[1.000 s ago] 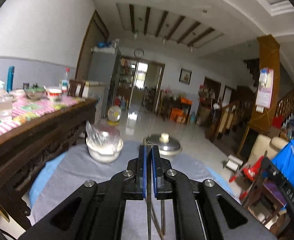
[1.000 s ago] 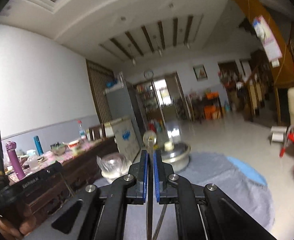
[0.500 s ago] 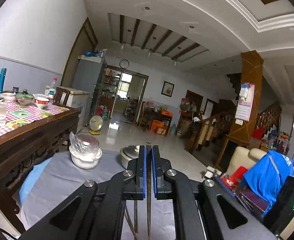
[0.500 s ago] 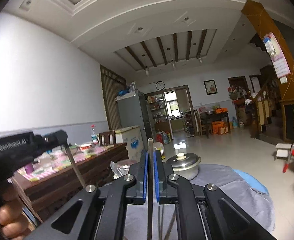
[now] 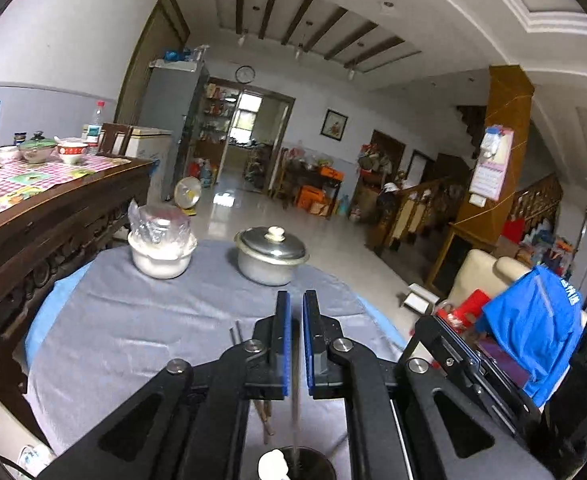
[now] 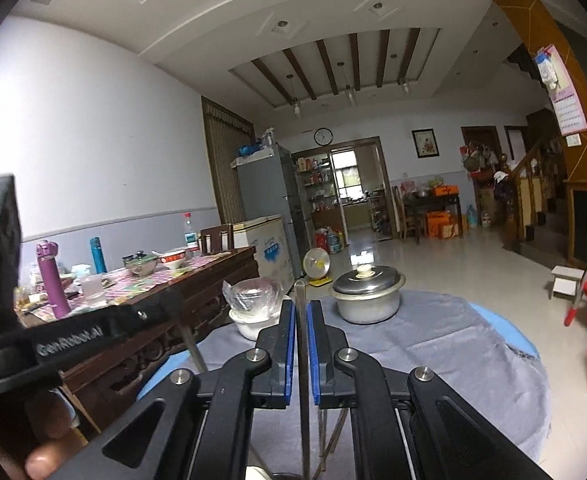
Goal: Organize utensils
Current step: 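Carry the chopsticks over the grey cup and open both tools, then move both open tools back to the remaining chopsticks on the cloth, then grasp a chopstick with the right tool while the left tool grasps another, lift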
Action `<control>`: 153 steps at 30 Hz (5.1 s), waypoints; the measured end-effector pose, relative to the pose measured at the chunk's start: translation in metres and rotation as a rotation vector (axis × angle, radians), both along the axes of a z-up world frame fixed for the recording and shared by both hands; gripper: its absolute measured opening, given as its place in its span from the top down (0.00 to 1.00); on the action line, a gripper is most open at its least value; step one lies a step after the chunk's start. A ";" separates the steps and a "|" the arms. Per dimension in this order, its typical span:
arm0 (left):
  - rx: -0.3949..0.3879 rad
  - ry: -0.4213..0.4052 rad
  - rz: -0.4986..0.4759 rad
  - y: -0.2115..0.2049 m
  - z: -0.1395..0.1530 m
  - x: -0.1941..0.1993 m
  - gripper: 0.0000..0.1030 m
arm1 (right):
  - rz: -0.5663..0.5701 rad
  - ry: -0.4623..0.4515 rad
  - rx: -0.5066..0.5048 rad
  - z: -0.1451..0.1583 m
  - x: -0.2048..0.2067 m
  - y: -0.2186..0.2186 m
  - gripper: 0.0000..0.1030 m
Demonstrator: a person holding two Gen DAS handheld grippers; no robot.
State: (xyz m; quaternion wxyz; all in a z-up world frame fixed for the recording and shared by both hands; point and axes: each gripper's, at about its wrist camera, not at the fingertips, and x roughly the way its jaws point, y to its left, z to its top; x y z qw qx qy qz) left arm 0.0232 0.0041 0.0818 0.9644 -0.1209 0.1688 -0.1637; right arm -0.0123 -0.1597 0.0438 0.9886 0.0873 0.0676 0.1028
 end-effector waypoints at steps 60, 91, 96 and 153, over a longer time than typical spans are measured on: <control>0.106 0.187 0.262 0.056 0.024 -0.061 0.31 | -0.156 0.247 0.176 0.058 -0.053 -0.126 0.50; 0.206 0.661 0.159 0.037 -0.136 0.230 0.28 | 0.185 0.970 0.112 -0.147 0.349 -0.081 0.67; 0.194 0.706 0.097 0.034 -0.148 0.256 0.28 | 0.165 1.066 0.104 -0.183 0.394 -0.052 0.78; 0.210 0.870 -0.058 -0.080 -0.219 0.376 0.95 | 0.098 0.837 0.203 -0.152 0.326 -0.124 0.94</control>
